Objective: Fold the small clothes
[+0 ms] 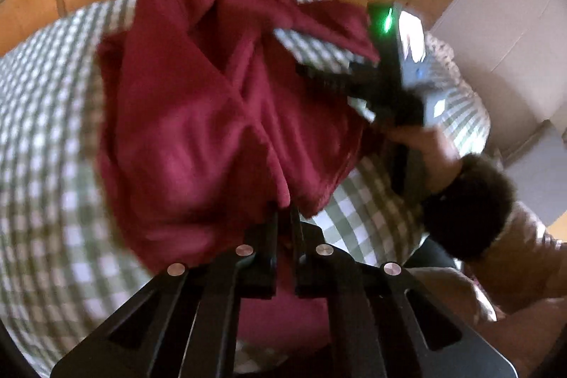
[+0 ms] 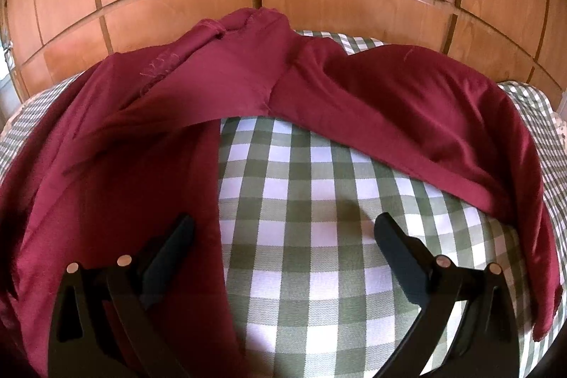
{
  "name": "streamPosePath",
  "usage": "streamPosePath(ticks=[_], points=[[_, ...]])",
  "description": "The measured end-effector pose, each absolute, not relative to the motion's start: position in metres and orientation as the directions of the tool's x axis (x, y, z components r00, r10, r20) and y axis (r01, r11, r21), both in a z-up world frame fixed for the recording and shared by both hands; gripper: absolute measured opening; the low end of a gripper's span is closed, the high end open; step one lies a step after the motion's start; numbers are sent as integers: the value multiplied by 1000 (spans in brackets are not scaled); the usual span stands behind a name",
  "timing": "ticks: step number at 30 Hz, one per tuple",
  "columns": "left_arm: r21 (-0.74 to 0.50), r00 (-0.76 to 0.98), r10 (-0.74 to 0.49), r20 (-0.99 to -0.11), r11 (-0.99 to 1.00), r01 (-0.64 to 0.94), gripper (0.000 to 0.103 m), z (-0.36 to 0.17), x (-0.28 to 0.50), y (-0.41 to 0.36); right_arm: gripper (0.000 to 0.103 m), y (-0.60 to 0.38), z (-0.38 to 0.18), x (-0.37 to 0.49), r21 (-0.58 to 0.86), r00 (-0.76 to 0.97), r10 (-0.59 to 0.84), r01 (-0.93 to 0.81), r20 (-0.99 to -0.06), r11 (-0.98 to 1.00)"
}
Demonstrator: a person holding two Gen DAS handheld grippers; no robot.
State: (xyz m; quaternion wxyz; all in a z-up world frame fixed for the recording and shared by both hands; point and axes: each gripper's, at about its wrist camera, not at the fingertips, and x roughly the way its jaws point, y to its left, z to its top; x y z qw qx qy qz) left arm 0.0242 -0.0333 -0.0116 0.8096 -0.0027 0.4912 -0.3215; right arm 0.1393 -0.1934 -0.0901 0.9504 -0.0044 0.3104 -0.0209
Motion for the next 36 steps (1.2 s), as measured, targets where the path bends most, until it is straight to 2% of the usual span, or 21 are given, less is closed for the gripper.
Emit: streamPosePath(ticks=[4,8,15,23,30,33,34,36], points=[[-333,364,-548,-753,795,508,4,21,42,-5,101,-194,-90,140,-19,805,-41,37,-591,999],[-253,471,-473,-744,853,457,4,44,74,27,101,-194,-90,140,-20,805,-41,37,-592,999],[-44,666,-227,-711,959,280,4,69,150,101,101,-194,-91,140,-20,806,-41,36,-591,999],[140,766,82,-637,990,10,4,65,238,175,101,-196,-92,141,-13,804,-35,34,-594,999],[214,749,308,-587,951,-223,4,48,303,239,101,-197,-94,143,-7,799,-33,35,-600,999],[201,700,336,-630,941,-271,4,27,326,254,101,-197,-94,143,-11,799,-36,37,-601,999],[194,680,342,-648,938,-287,4,17,332,257,101,-197,-94,143,-11,799,-37,37,-600,999],[211,604,382,-700,918,-336,21,-9,343,263,101,-198,-95,144,-9,798,-35,36,-601,999]])
